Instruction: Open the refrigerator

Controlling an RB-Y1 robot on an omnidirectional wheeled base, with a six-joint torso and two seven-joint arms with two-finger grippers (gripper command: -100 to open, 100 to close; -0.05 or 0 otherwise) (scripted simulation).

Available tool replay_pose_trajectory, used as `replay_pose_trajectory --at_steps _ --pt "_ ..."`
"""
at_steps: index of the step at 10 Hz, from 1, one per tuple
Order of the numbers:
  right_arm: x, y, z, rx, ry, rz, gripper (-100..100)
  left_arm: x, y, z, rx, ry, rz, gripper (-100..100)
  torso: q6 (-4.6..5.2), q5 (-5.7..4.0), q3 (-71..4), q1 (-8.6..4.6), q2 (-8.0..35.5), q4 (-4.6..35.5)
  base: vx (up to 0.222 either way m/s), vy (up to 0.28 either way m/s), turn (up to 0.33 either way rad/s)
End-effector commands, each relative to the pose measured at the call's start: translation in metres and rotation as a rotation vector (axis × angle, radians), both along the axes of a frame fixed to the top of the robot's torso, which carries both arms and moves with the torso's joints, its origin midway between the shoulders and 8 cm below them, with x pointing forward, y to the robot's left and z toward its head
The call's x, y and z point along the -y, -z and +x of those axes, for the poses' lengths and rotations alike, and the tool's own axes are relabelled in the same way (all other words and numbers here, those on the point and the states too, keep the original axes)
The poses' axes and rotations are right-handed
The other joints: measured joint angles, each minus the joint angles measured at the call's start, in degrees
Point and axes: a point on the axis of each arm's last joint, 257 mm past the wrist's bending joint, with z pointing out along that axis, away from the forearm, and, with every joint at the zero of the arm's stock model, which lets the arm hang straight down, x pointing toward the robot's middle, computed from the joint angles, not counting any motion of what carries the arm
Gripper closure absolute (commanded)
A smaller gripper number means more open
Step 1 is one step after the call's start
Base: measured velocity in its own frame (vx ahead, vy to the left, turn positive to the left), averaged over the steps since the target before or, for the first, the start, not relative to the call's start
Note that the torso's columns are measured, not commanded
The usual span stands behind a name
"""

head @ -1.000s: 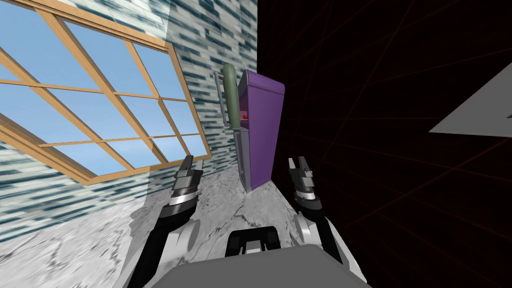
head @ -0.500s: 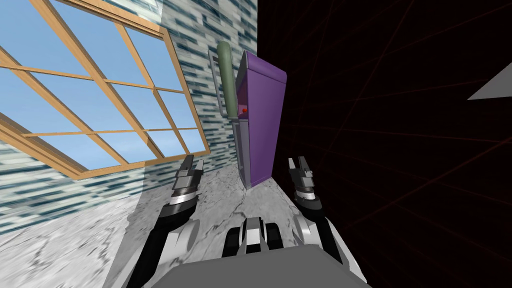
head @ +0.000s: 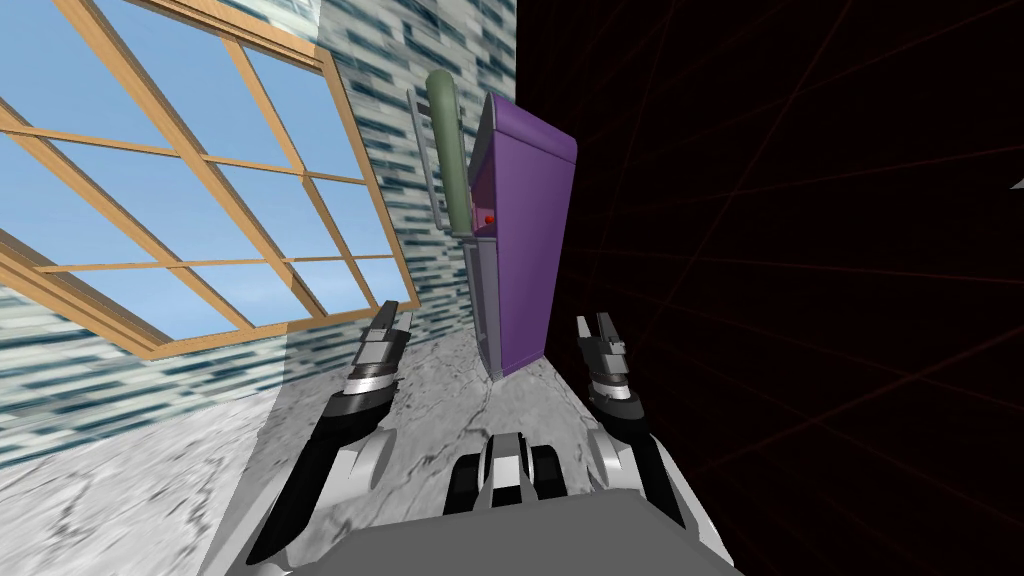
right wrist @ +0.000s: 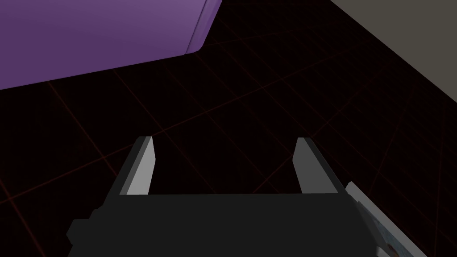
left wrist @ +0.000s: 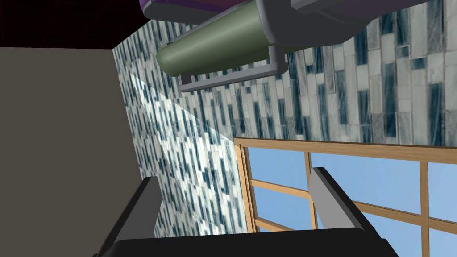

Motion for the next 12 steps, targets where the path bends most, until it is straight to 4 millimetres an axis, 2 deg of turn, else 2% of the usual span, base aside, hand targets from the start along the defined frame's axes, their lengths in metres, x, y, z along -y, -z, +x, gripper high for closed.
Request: replay_pose_trajectory --at_steps 1,4,5,7,8,10,11,12 --pt "0.0 0.0 0.0 0.0 0.0 0.0 0 0.003 -0.013 0.01 -0.005 -0.005 0.041 -100 0.0 0.01 0.02 0.05 0.03 0.01 0.091 -0.007 0.025" --pt "0.0 0.0 0.0 0.0 0.0 0.0 0 0.006 -0.034 0.021 0.001 -0.02 0.08 -100 0.0 0.0 0.04 0.0 0.05 0.02 0.096 -0.018 0.026" --pt "0.0 0.0 0.0 0.0 0.0 0.0 0 0.006 -0.033 0.022 -0.004 -0.021 0.079 -100 0.0 -0.01 0.02 -0.02 0.04 0.01 0.07 -0.013 0.012" --pt "0.0 0.0 0.0 0.0 0.0 0.0 0 0.007 -0.049 0.028 0.007 -0.037 0.103 -100 0.0 0.02 0.11 0.07 0.18 0.05 0.069 -0.005 0.028" --pt "0.0 0.0 0.0 0.0 0.0 0.0 0 0.006 -0.048 0.029 -0.002 -0.039 0.101 -100 0.0 0.01 0.05 0.05 0.07 0.03 0.073 -0.01 0.006" --pt "0.0 0.0 0.0 0.0 0.0 0.0 0 0.007 -0.067 0.034 0.012 -0.059 0.121 -100 0.0 0.0 0.03 0.0 0.04 0.02 0.089 -0.018 0.028" --pt "0.0 0.0 0.0 0.0 0.0 0.0 0 0.006 -0.064 0.036 0.0 -0.062 0.119 -100 0.0 -0.01 -0.01 -0.03 -0.01 0.0 0.082 -0.016 0.013" --pt "0.0 0.0 0.0 0.0 0.0 0.0 0 0.006 -0.074 0.039 0.006 -0.075 0.126 -100 0.0 0.01 0.04 0.02 0.07 0.01 0.076 -0.01 0.018"
